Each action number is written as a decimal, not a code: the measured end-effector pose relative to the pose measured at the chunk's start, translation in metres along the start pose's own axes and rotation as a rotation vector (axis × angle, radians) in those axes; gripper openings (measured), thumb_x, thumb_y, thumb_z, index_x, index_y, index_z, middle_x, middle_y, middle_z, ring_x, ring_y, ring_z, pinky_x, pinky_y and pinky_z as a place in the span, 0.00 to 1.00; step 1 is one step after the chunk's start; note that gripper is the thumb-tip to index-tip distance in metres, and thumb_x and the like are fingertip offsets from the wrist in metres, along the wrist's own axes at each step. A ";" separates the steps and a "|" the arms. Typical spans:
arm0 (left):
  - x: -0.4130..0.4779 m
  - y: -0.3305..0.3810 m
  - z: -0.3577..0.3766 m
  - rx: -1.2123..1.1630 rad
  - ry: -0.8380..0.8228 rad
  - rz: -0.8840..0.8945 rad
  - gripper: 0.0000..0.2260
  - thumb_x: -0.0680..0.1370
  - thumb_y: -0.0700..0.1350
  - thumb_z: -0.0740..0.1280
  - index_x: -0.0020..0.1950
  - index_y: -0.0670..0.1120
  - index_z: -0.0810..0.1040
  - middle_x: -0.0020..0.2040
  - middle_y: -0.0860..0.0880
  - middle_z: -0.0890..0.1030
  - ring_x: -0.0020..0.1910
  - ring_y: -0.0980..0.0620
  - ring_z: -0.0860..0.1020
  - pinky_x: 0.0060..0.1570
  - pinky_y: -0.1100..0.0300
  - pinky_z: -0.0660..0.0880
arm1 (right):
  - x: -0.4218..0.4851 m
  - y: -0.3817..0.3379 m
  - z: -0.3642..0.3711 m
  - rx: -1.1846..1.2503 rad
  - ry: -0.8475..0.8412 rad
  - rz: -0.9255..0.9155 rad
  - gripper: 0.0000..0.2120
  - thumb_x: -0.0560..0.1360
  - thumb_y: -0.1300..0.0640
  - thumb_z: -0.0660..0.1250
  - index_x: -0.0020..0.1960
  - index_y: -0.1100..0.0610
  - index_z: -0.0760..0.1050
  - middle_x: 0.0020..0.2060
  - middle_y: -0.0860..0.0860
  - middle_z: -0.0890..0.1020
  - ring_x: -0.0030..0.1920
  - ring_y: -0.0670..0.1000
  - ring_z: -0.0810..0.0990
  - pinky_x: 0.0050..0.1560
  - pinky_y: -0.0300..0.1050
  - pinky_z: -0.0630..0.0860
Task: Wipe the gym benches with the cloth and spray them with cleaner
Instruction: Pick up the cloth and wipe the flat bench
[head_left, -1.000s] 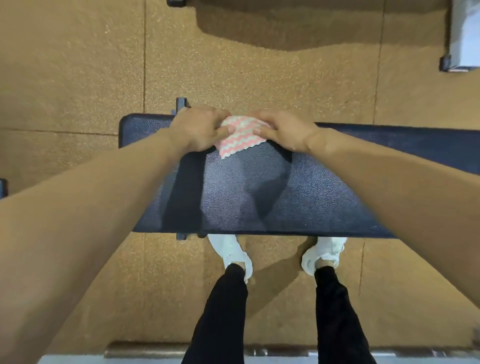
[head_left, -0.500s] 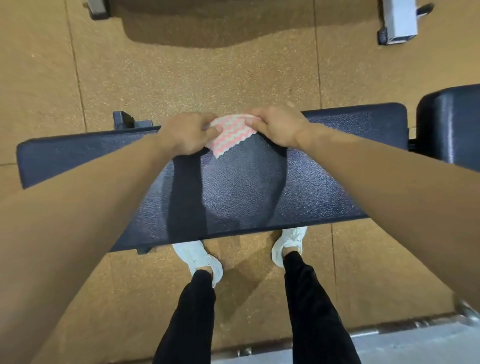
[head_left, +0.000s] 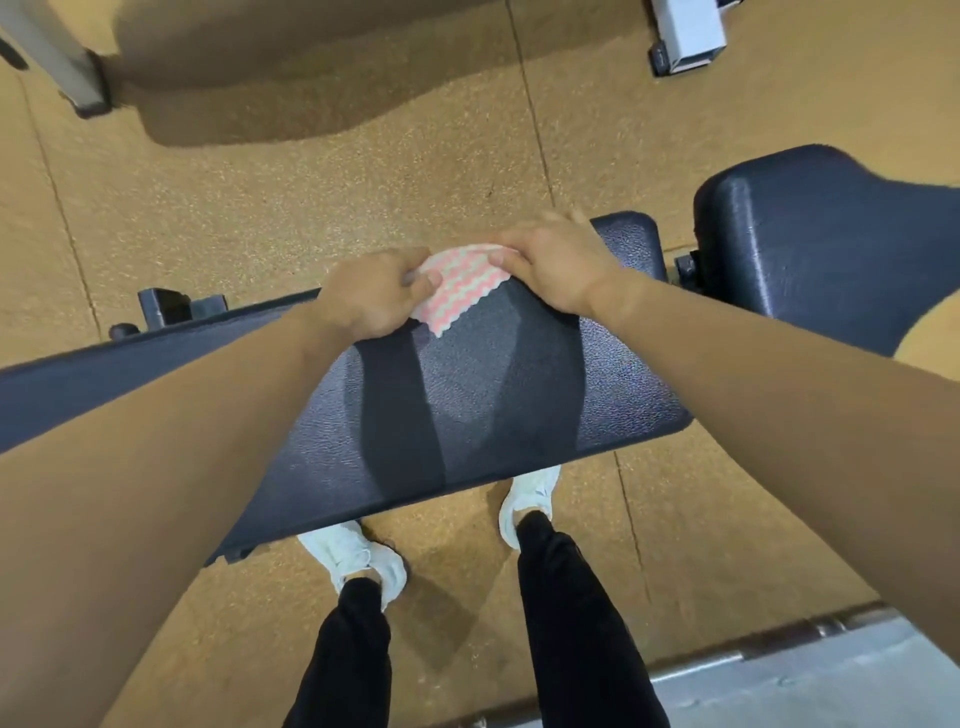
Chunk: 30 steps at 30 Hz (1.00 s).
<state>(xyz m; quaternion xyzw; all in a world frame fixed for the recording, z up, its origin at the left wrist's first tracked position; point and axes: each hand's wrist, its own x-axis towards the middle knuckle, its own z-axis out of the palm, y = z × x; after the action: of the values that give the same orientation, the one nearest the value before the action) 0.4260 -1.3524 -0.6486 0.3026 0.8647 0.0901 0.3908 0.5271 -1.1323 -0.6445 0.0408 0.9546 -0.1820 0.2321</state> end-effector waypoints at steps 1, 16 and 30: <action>0.004 0.011 0.002 -0.017 0.001 0.020 0.25 0.84 0.60 0.56 0.76 0.49 0.69 0.68 0.44 0.79 0.66 0.40 0.77 0.64 0.46 0.73 | -0.005 0.011 0.002 0.012 0.038 0.008 0.20 0.85 0.42 0.53 0.73 0.45 0.71 0.68 0.47 0.78 0.71 0.55 0.69 0.70 0.53 0.57; 0.065 0.132 0.013 -0.023 -0.047 0.106 0.28 0.82 0.63 0.58 0.78 0.50 0.67 0.72 0.43 0.76 0.71 0.40 0.74 0.68 0.46 0.71 | -0.063 0.099 0.023 0.476 0.405 0.241 0.20 0.82 0.54 0.64 0.73 0.52 0.73 0.73 0.49 0.74 0.75 0.53 0.68 0.77 0.52 0.62; 0.110 0.213 0.020 0.378 -0.180 0.412 0.23 0.83 0.59 0.60 0.78 0.57 0.66 0.76 0.44 0.68 0.73 0.40 0.68 0.71 0.44 0.67 | -0.143 0.115 0.065 1.048 0.411 0.582 0.14 0.79 0.43 0.66 0.56 0.49 0.85 0.52 0.53 0.87 0.46 0.39 0.75 0.54 0.53 0.79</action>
<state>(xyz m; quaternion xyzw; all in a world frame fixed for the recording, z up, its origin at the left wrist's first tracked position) 0.4803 -1.1182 -0.6473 0.5460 0.7484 -0.0221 0.3760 0.7004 -1.0480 -0.6708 0.4412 0.7136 -0.5431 0.0331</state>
